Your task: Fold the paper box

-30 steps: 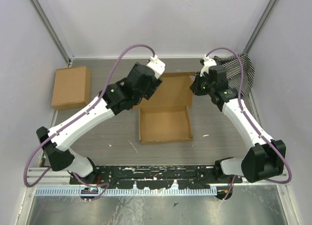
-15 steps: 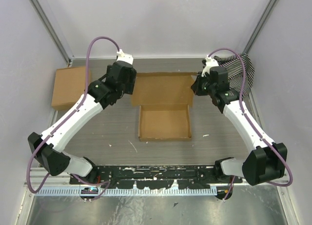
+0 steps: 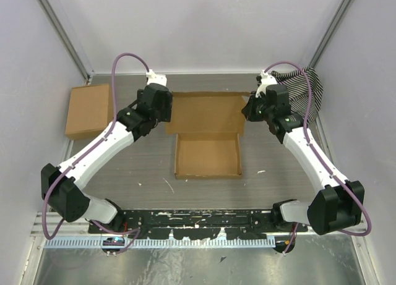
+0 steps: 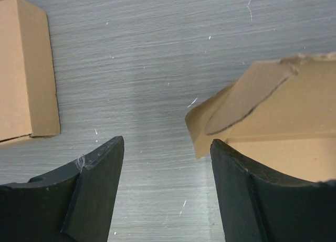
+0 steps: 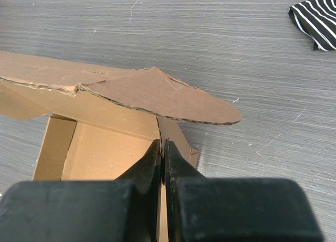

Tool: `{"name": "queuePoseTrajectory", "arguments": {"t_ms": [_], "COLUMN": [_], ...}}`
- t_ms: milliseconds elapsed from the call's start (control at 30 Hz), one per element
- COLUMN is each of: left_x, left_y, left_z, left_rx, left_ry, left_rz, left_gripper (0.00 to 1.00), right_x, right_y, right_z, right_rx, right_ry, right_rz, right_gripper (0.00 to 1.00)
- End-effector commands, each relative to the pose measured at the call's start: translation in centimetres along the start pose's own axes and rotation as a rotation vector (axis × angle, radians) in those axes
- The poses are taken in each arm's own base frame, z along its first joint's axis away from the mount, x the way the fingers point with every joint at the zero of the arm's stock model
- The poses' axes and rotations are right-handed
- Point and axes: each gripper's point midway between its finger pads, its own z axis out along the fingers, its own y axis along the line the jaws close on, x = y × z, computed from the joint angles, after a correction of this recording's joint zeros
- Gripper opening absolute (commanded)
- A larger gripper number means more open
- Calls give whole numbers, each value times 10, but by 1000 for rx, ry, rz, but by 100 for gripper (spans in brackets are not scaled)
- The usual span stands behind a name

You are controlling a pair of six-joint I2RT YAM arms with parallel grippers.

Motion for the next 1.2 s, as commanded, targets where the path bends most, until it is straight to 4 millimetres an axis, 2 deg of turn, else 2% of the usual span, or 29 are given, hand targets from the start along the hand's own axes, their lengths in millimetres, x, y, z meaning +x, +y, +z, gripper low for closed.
{"name": "queuePoseTrajectory", "arguments": {"t_ms": [0,200,367,533,833,1033,1167], "left_x": [-28,-30,-30,-28,-23,-25,-24], "left_y": [-13,-26,-28,-33,-43,-56,-58], "left_z": [10,17,18,15,7,-1,1], "left_rx": [33,83,93,123,196,271,276], "left_ry": [-76,-74,-86,-66,-45,-37,-31], "left_rz": [-77,-83,-91,-101,-150,-190,-195], "left_gripper": [73,67,59,47,34,16,5], "right_x": [-18,-15,-15,-13,-14,-12,-11], "right_y": [7,8,7,7,8,10,8], "right_z": [0,2,2,5,4,5,7], "right_rx": [-33,-40,-40,-39,-47,-53,-46], "right_ry": [-68,-59,-57,-42,-43,-40,-43], "right_rz": [6,2,-2,3,10,24,40], "right_gripper": [7,7,7,7,7,7,7]}}
